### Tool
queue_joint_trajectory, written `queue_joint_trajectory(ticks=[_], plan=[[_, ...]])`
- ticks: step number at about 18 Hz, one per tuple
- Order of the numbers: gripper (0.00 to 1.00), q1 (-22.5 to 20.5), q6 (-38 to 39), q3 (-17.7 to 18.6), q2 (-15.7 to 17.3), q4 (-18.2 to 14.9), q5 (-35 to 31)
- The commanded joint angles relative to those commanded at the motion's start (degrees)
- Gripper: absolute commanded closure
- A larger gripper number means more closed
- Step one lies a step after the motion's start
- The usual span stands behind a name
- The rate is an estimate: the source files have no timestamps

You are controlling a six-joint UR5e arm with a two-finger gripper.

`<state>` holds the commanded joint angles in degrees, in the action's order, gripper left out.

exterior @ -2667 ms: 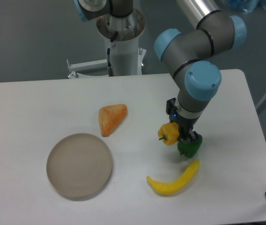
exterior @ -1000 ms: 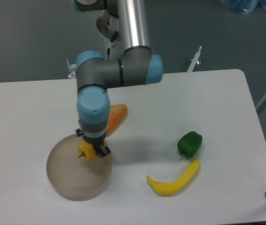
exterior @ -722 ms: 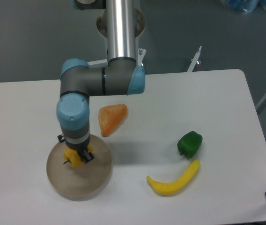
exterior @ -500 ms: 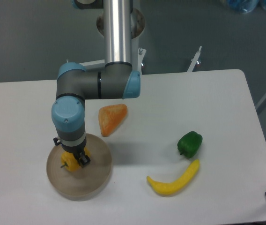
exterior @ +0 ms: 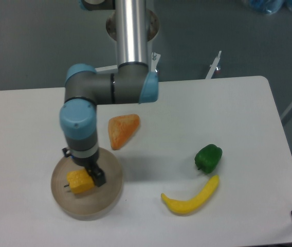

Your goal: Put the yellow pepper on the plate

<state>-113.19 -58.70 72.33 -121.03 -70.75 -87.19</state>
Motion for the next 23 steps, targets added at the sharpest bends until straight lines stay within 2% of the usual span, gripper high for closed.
queue_joint_trajectory(ticks=[2,4,9,14,17,23], plan=[[0.0,-2.98,-7.62,0.09,1.49,-0.26,-0.09],[0.0,-5.44,-10.03,0.09,2.29,-1.66,0.0],[0.0,-12.22,-21.0,0.09,2.64,-6.15,0.0],[0.0,-17.23,-30.85,0.26,2.82,-9.14,-0.52],[0.0,-17.59,-32.1,1.05,3.78,-10.19,-4.82],[0.0,-18.64,-32.1,0.7,3.7,-9.76,-4.22]])
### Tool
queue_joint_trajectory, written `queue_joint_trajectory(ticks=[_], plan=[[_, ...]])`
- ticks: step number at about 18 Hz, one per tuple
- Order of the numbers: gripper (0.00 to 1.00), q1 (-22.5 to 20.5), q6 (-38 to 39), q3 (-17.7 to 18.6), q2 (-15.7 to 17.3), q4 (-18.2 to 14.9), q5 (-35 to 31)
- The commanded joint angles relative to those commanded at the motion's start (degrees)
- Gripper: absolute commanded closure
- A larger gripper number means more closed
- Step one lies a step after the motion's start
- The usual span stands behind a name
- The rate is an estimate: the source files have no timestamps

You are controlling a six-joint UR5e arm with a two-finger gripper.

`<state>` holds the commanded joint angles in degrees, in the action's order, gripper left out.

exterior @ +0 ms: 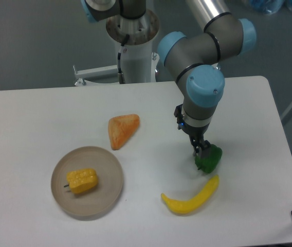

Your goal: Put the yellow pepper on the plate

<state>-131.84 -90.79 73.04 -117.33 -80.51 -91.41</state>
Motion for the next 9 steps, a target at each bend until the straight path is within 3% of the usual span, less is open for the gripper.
queue_joint_trajectory(ticks=[9], plan=[[0.0,0.0,0.53,-0.35,-0.26,0.79,1.32]])
